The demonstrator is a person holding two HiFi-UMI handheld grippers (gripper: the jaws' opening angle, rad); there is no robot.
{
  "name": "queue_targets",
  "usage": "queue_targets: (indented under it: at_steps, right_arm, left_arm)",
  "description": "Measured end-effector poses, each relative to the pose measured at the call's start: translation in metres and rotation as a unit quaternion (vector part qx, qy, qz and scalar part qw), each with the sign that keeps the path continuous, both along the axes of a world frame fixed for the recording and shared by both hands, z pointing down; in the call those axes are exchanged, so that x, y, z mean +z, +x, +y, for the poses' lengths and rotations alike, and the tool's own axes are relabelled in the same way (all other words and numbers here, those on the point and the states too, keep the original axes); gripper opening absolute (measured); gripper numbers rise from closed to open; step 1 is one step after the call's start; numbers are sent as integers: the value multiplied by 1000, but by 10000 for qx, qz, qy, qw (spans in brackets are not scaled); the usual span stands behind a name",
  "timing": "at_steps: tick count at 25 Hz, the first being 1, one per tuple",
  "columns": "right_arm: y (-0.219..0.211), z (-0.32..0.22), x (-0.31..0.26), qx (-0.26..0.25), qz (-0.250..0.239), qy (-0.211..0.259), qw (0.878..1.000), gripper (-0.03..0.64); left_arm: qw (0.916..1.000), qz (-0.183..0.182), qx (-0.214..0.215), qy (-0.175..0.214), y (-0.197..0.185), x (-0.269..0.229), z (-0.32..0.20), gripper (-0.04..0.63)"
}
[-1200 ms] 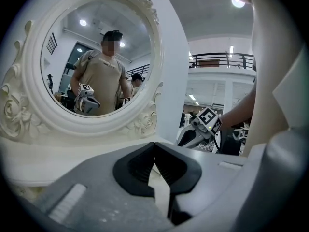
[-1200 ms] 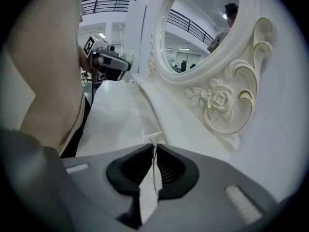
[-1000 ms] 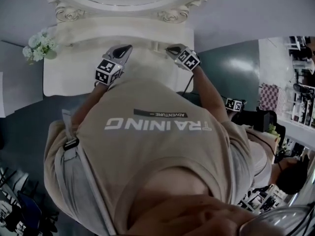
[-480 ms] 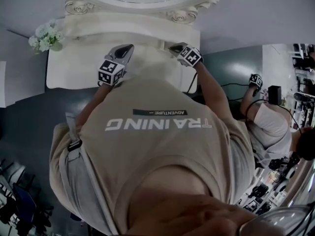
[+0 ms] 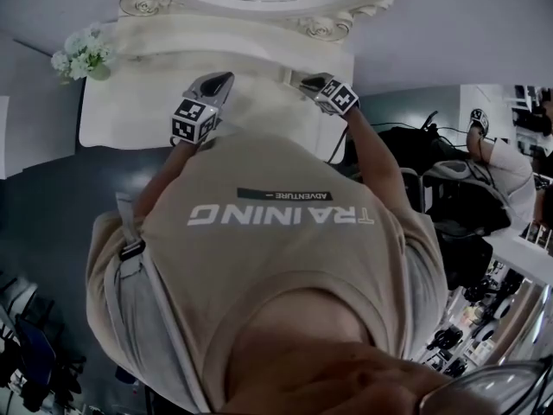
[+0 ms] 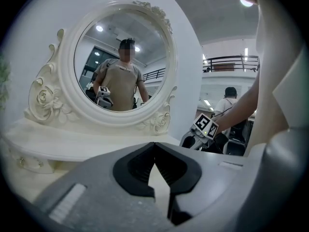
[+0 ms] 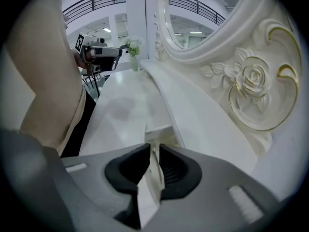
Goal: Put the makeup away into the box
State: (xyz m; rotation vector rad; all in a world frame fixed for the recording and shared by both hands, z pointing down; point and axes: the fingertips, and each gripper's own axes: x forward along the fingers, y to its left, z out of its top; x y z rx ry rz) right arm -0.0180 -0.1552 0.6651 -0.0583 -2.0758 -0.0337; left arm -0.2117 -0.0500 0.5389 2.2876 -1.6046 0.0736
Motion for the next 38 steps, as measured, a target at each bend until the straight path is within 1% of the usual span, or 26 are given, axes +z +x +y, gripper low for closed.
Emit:
queue_targets:
  at_steps: [5, 8, 10, 12, 13, 15, 17, 20, 22, 25, 30, 33, 35, 38]
  right_arm:
    - [-2, 10, -16, 63, -317, 45, 9995, 61]
    - [7, 7, -22, 200, -424, 95, 9989, 61]
    - [9, 4, -25, 345, -568, 217, 9976, 61]
    - [13, 2, -31, 546, -783, 438, 9945, 52]
    - [17, 0, -35, 656, -870, 542, 9926, 24]
    - [33, -3, -43, 895, -1003, 670, 9887, 8]
    - [50, -7, -47, 1197, -1160, 662, 9838, 5]
    - [75, -9, -41, 1720, -1344, 522, 9745, 5]
    - [88, -9, -33, 2225, -1494, 374, 9627, 4]
    - [104, -5, -12, 3025, -1732, 117, 9372, 4]
    - [137, -23, 28, 3846, -2020, -59, 9007, 4]
    - [150, -37, 32, 4171, -2282, -128, 8797, 5]
    - [150, -41, 32, 4272, -2471, -158, 8696, 5]
    - [145, -34, 33, 4406, -2666, -351, 8565, 5]
  left_arm:
    - [9999, 33, 77, -132, 9, 6, -3, 8]
    - [9995, 113, 226, -184, 24, 8, -10, 8]
    - [9989, 82, 411, -212, 34, 8, -15, 8]
    - [9977, 43, 637, -240, 45, 9, -20, 6]
    - [9970, 73, 725, -252, 53, 9, -23, 6]
    - [9958, 153, 862, -276, 73, 9, -29, 8]
    - [9943, 106, 1007, -336, 94, 12, -38, 6]
    - [9921, 77, 1161, -475, 121, 23, -49, 6]
    - [9913, 111, 1166, -599, 131, 32, -54, 8]
    - [9892, 62, 1169, -887, 142, 51, -54, 8]
    - [9841, -144, 1214, -1291, 172, 84, -68, 8]
    - [9794, -287, 1373, -1455, 192, 97, -80, 8]
    - [9749, -431, 1560, -1531, 200, 106, -90, 8]
    - [9678, -583, 1758, -1704, 208, 119, -93, 8]
